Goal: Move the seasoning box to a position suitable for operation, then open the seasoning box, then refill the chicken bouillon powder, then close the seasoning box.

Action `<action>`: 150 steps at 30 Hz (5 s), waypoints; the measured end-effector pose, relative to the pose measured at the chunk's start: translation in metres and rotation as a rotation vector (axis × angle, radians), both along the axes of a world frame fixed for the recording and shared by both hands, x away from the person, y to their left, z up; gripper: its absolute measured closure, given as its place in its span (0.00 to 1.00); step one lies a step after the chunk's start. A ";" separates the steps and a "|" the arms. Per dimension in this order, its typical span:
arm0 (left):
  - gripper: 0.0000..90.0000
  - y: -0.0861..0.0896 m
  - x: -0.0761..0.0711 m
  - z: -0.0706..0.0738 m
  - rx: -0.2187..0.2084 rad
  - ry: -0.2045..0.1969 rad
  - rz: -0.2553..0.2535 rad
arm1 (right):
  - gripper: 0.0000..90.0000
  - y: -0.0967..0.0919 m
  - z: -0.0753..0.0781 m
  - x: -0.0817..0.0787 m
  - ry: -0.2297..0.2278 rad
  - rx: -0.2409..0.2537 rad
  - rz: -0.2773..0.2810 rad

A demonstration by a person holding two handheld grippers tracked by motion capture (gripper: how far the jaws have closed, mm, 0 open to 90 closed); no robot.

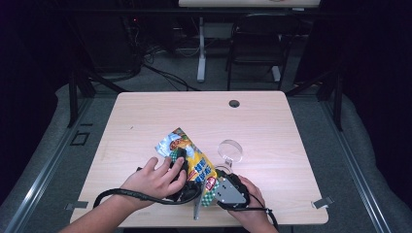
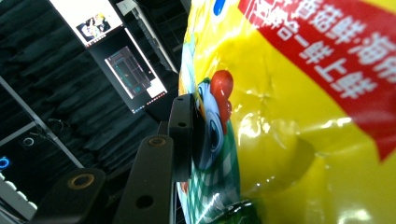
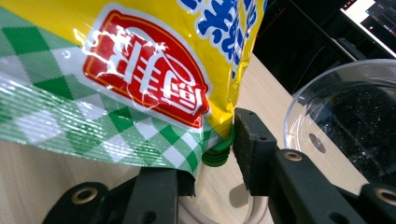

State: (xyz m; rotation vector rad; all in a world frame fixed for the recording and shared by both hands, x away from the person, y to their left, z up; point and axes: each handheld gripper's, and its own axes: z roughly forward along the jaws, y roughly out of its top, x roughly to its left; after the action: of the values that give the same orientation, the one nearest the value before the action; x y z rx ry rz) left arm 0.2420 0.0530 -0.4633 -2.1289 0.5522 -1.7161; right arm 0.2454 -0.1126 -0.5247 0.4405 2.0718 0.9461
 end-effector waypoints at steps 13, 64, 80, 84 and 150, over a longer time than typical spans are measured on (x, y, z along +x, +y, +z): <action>0.80 -0.001 0.000 0.000 0.014 0.009 0.000 | 0.78 0.001 -0.001 0.000 0.003 0.001 0.000; 0.88 -0.006 -0.005 0.004 0.052 0.011 -0.006 | 0.78 -0.001 -0.003 0.002 0.009 0.029 0.002; 0.90 -0.008 -0.007 0.006 0.067 0.012 -0.027 | 0.79 -0.001 -0.004 0.004 0.004 0.021 -0.004; 0.90 -0.008 -0.007 0.005 0.065 0.017 -0.023 | 0.79 -0.001 -0.004 0.004 0.003 0.020 -0.006; 0.96 -0.012 -0.009 0.006 0.115 0.015 -0.056 | 0.79 -0.003 -0.004 0.005 0.002 0.036 -0.011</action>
State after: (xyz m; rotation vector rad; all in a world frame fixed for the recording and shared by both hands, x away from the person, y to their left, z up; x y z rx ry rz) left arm 0.2335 0.0413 -0.4572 -2.0664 0.7030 -1.6566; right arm 0.2508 -0.1155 -0.5291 0.4712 2.0544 0.9782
